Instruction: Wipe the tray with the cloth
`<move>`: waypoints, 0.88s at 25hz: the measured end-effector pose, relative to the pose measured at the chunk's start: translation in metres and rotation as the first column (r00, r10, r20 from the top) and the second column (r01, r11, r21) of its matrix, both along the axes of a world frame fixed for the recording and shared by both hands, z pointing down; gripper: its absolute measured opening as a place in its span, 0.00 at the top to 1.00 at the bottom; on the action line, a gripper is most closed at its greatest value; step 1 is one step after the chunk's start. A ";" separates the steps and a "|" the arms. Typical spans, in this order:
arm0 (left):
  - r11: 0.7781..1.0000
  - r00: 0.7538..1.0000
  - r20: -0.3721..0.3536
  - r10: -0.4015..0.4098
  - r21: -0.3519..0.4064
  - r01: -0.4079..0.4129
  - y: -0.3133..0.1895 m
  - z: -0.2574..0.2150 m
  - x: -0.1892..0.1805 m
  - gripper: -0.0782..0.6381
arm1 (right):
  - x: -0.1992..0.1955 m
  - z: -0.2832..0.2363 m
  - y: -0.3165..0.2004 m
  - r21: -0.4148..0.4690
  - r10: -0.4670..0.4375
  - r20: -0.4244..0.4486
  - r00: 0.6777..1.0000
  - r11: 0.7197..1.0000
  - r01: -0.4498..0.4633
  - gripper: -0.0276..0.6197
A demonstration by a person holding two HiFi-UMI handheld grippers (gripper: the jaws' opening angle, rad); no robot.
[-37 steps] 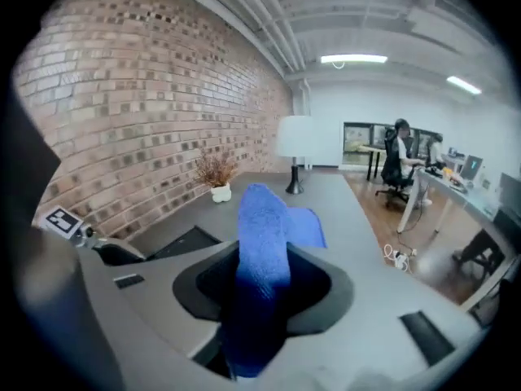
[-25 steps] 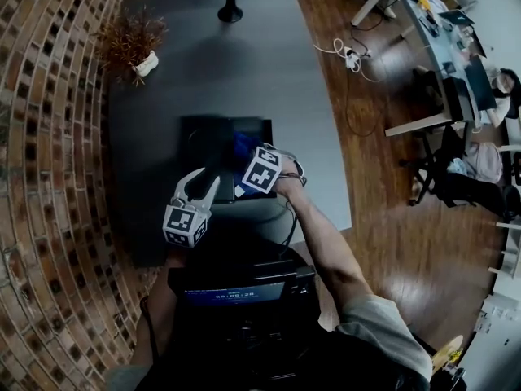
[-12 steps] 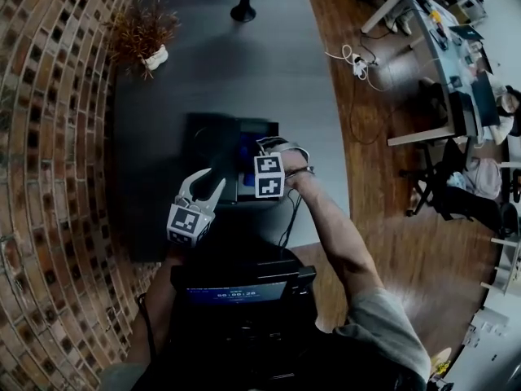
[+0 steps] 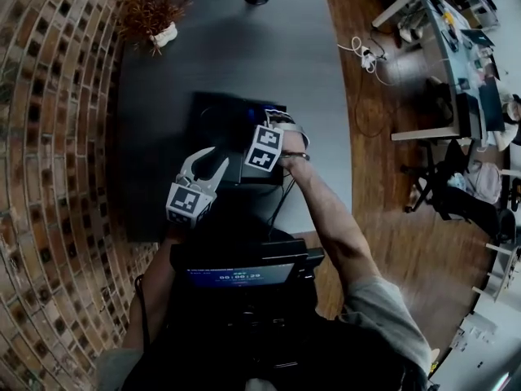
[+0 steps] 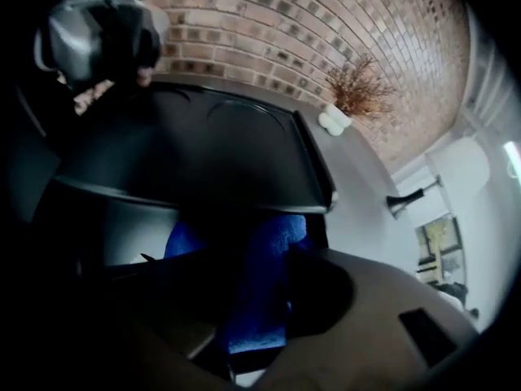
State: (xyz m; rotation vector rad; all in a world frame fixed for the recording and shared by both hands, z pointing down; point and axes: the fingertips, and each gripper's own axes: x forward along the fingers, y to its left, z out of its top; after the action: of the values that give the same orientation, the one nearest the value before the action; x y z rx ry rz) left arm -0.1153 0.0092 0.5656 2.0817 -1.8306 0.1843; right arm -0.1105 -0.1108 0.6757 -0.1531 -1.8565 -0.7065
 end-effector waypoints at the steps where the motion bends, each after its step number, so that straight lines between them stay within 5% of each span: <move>1: 1.000 1.000 -0.006 -0.003 0.006 0.003 0.001 0.000 0.000 0.73 | 0.004 0.001 0.010 -0.065 -0.044 -0.011 0.999 0.997 0.043 0.73; 7: 0.999 0.997 -0.062 -0.045 0.027 0.047 0.005 0.002 -0.009 0.73 | 0.034 0.002 0.056 -0.156 -0.287 -0.050 0.957 0.948 0.276 0.73; 10: 0.998 0.996 -0.066 -0.055 0.036 0.057 0.006 0.003 -0.012 0.73 | 0.065 0.001 0.098 -0.178 -0.503 -0.071 0.862 0.856 0.485 0.73; 13: 0.998 0.998 -0.040 -0.041 0.038 0.042 0.005 0.003 -0.011 0.73 | 0.089 0.001 0.132 -0.158 -0.693 -0.068 0.717 0.718 0.678 0.73; 15: 0.999 0.999 -0.020 -0.028 0.033 0.028 0.004 0.005 -0.008 0.73 | 0.092 0.002 0.140 -0.148 -0.737 -0.065 0.672 0.673 0.724 0.73; 20: 1.000 1.000 0.006 0.001 0.011 -0.001 0.004 0.001 0.000 0.73 | 0.102 0.005 0.135 -0.201 -0.753 -0.125 0.646 0.657 0.727 0.73; 22: 1.000 1.000 0.007 0.008 0.010 -0.008 0.003 0.001 0.001 0.73 | 0.100 0.009 0.109 -0.170 -0.682 -0.208 0.702 0.732 0.660 0.73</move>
State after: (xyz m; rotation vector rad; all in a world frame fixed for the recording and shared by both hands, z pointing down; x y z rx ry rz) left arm -0.1145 0.0126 0.5665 2.0973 -1.8309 0.1849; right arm -0.0109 -0.0020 0.6849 -0.9832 -1.5521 -1.0485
